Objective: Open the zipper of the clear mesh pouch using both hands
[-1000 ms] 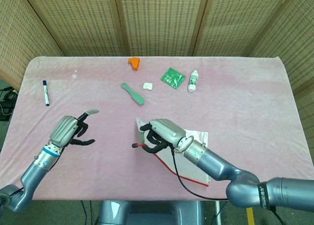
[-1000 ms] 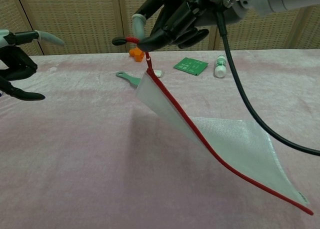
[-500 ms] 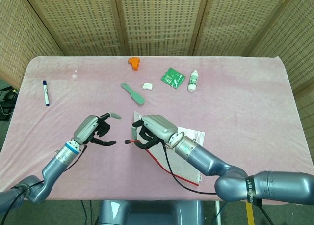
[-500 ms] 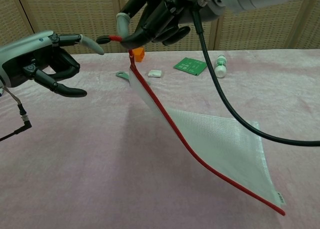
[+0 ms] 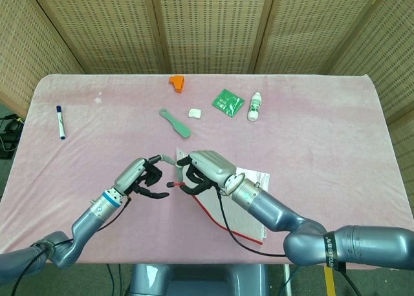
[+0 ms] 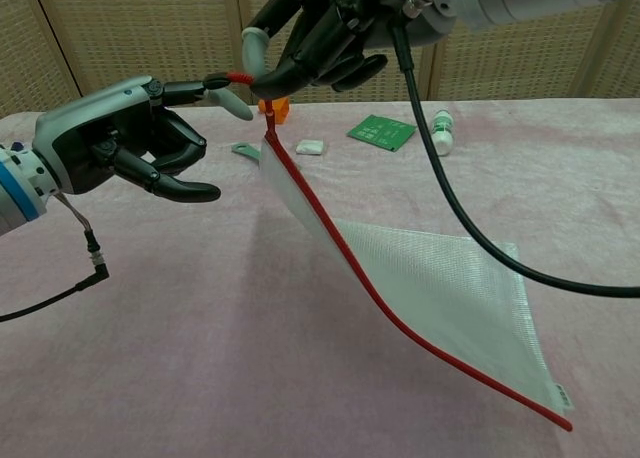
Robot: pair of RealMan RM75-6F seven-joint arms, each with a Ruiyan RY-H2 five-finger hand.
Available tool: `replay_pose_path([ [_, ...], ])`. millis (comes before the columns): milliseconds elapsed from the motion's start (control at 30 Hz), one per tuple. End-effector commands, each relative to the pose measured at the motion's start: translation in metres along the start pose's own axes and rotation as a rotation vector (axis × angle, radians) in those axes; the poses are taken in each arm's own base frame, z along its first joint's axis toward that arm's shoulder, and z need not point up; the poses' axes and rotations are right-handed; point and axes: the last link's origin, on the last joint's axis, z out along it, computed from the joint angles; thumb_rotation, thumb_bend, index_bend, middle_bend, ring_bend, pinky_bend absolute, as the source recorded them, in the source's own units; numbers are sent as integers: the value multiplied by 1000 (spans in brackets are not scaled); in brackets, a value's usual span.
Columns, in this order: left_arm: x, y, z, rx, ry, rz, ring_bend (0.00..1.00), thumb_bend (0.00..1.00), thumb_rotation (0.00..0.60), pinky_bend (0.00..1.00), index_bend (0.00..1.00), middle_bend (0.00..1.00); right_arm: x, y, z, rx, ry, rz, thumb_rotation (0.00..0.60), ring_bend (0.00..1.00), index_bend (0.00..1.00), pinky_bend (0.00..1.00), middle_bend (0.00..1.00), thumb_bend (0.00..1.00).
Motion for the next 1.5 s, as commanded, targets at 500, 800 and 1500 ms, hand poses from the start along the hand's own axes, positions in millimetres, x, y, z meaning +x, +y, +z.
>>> replay_pose_path([
  [500,-24,15,21,-43,-41,-35,843,144,600,984,350,896,0,1,-1,-5,6,0,600,949,822,1000,983,765],
  [800,-30,14,23,-30,-46,-55,843,345,600,984,445,896,4,3,-4,-9,18,6,600,949,822,1000,983,765],
  [1500,-31,15,29,-5,-10,-113,843,767,600,984,767,902,8,11,-12,-11,20,1,600,949,822,1000,983,765],
])
